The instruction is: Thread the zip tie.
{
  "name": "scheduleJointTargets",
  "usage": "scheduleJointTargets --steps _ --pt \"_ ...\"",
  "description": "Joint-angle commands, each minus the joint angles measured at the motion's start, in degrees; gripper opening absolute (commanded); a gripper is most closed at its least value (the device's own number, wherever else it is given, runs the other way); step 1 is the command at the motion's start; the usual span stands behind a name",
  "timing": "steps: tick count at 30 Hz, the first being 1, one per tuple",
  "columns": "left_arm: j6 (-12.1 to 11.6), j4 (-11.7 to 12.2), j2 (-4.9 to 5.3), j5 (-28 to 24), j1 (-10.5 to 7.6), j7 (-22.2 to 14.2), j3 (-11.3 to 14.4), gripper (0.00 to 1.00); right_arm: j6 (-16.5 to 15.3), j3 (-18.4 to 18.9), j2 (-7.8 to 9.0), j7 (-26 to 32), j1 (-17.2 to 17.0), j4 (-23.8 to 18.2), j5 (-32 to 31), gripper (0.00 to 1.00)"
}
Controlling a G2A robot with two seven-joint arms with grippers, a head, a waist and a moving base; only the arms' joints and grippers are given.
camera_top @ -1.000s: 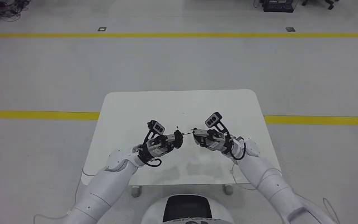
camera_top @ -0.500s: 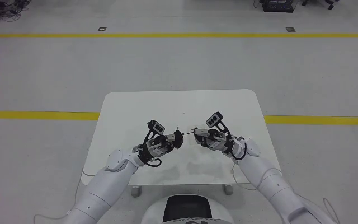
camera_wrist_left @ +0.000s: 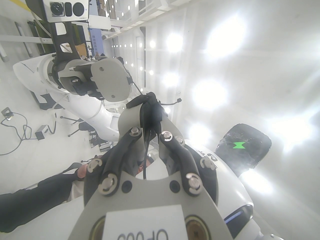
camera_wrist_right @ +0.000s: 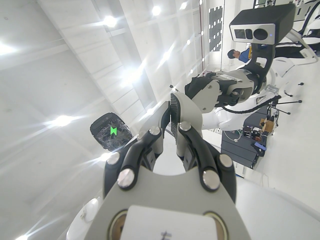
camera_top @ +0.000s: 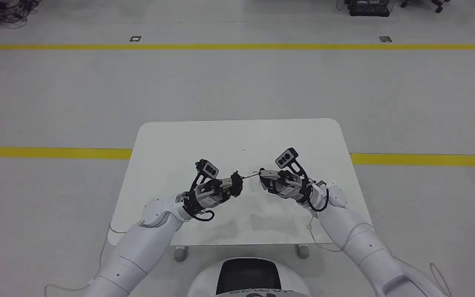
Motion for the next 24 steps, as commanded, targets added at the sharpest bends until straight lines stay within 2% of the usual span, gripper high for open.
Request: scheduleJointTargets --steps 1,24 --pt "0.0 0.0 0.00 0.0 0.00 0.0 0.0 0.00 0.0 0.2 0.05 0.0 0.0 0.1 0.0 0.00" --pt "0.0 0.0 0.00 0.0 0.00 0.0 0.0 0.00 -0.1 1.5 0.38 0.0 -0.1 0.2 -0.5 0.00"
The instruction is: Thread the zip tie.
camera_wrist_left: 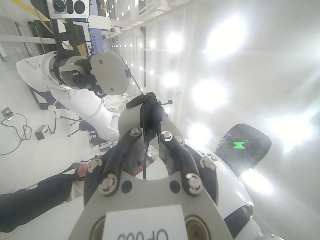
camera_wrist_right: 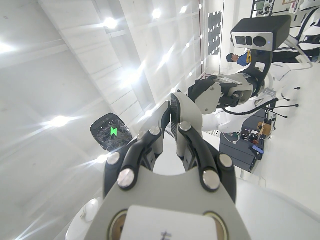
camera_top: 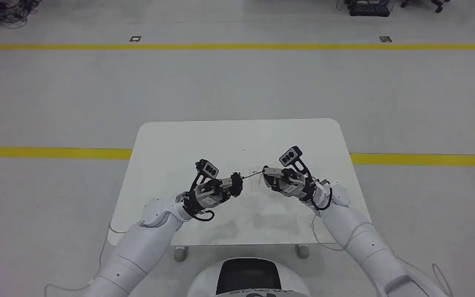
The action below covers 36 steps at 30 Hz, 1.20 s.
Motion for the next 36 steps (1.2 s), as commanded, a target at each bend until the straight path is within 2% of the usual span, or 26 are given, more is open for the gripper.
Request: scheduleJointTargets --steps 1,36 --pt "0.0 0.0 0.00 0.0 0.00 0.0 0.0 0.00 0.0 0.1 0.01 0.0 0.0 0.1 0.0 0.00" --pt "0.0 0.0 0.00 0.0 0.00 0.0 0.0 0.00 -0.3 0.9 0.00 0.0 -0.2 0.9 0.1 0.00"
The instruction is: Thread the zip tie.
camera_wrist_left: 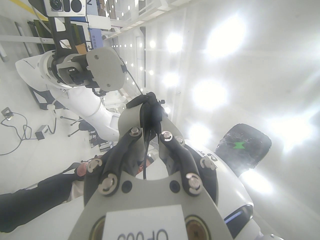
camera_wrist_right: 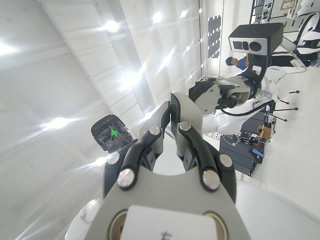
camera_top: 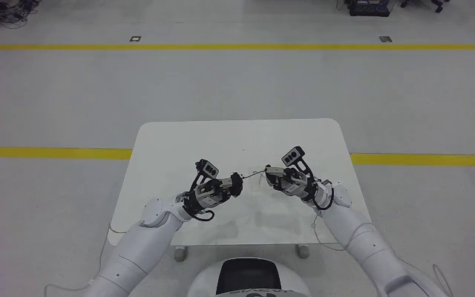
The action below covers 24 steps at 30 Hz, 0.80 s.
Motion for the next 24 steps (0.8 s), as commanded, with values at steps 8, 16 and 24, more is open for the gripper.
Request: scheduleJointTargets --steps 8,16,24 --pt "0.0 0.0 0.00 0.0 0.00 0.0 0.0 0.00 -0.1 0.2 -0.03 0.0 0.0 0.3 0.0 0.00" --pt "0.0 0.0 0.00 0.0 0.00 0.0 0.0 0.00 -0.3 0.6 0.04 0.0 -0.2 0.4 -0.1 0.00" --pt "0.0 0.0 0.00 0.0 0.00 0.0 0.0 0.00 -0.2 1.0 0.13 0.0 -0.2 0.5 -0.1 0.00"
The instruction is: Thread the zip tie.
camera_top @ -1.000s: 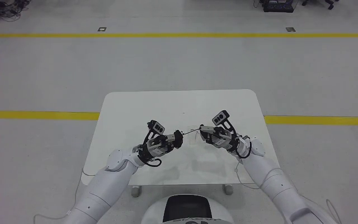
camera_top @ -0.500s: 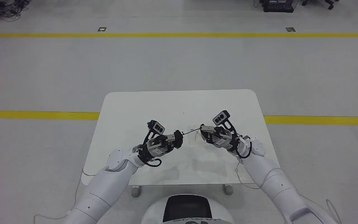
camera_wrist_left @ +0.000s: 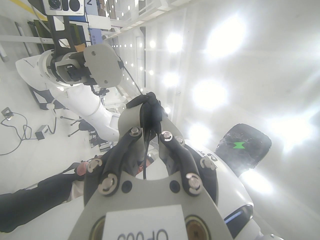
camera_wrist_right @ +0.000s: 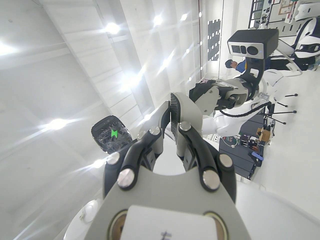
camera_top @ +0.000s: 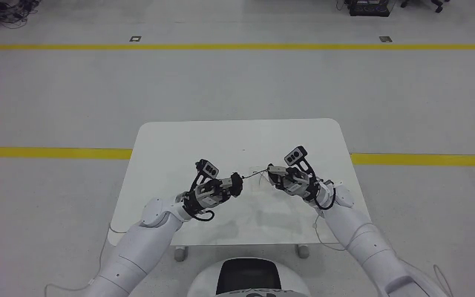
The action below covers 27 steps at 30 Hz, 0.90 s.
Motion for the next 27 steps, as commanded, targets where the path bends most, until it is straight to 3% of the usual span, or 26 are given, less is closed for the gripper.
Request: scheduleJointTargets --steps 1,27 --pt "0.0 0.0 0.00 0.0 0.00 0.0 0.0 0.00 0.0 0.1 0.01 0.0 0.0 0.0 0.0 0.00" --pt "0.0 0.0 0.00 0.0 0.00 0.0 0.0 0.00 0.3 2.7 0.55 0.0 -1.3 -0.6 3.0 0.00"
